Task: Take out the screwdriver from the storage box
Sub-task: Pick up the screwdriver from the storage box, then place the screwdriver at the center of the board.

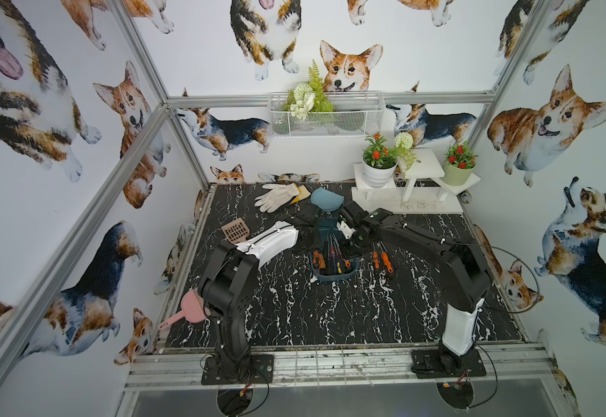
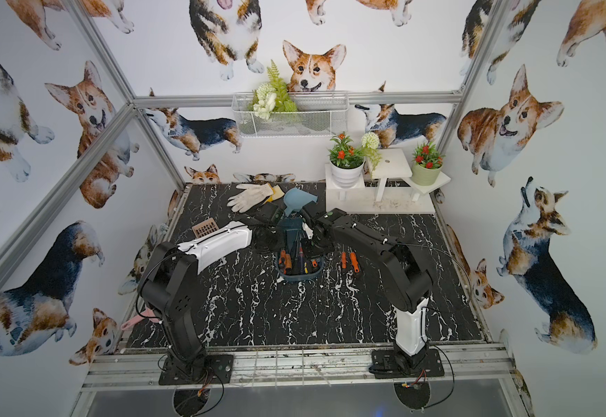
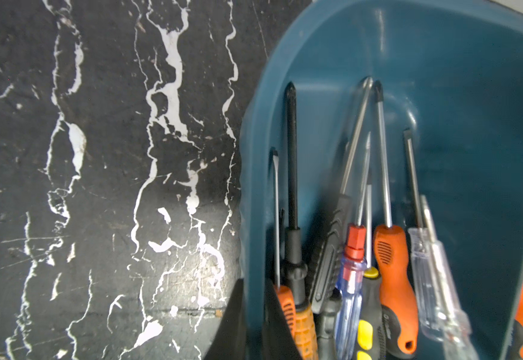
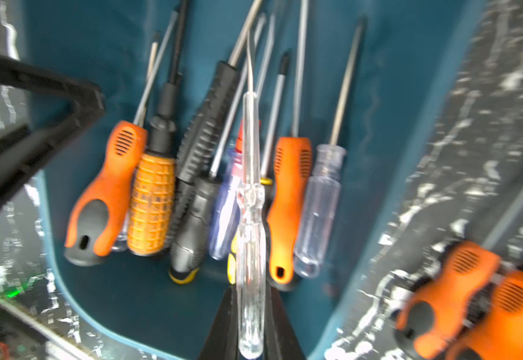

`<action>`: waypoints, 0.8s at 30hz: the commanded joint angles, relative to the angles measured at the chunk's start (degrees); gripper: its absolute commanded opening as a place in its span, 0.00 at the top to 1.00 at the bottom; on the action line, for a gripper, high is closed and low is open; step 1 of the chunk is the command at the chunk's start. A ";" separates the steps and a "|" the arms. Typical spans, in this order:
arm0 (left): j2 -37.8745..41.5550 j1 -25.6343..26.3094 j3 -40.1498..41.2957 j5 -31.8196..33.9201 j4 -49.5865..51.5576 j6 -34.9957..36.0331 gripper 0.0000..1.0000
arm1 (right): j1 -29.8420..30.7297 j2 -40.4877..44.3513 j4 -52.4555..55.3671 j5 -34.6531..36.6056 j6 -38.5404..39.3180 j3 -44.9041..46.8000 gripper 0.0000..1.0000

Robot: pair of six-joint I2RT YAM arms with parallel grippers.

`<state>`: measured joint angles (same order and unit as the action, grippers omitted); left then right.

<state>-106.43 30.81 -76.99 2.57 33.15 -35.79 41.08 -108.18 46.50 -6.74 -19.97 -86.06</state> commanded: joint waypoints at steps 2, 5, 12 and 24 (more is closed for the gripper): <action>-0.65 0.02 -1.09 -0.05 -1.19 0.62 1.00 | -0.08 0.51 3.82 4.67 1.77 -0.88 1.00; -1.53 0.04 -1.84 -0.25 -0.98 0.95 1.00 | -0.07 1.02 3.77 6.98 1.75 -0.62 1.00; -3.60 -0.29 -3.69 -0.55 0.16 1.56 1.00 | -0.11 2.85 4.52 12.16 2.75 -0.25 1.00; -3.76 -0.66 -3.52 -0.20 0.08 1.51 1.00 | -0.10 3.45 8.68 15.91 5.08 -1.04 1.00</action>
<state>-110.30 30.30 -80.14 2.15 34.44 -34.54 41.08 -105.47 53.15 7.62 -15.59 -87.35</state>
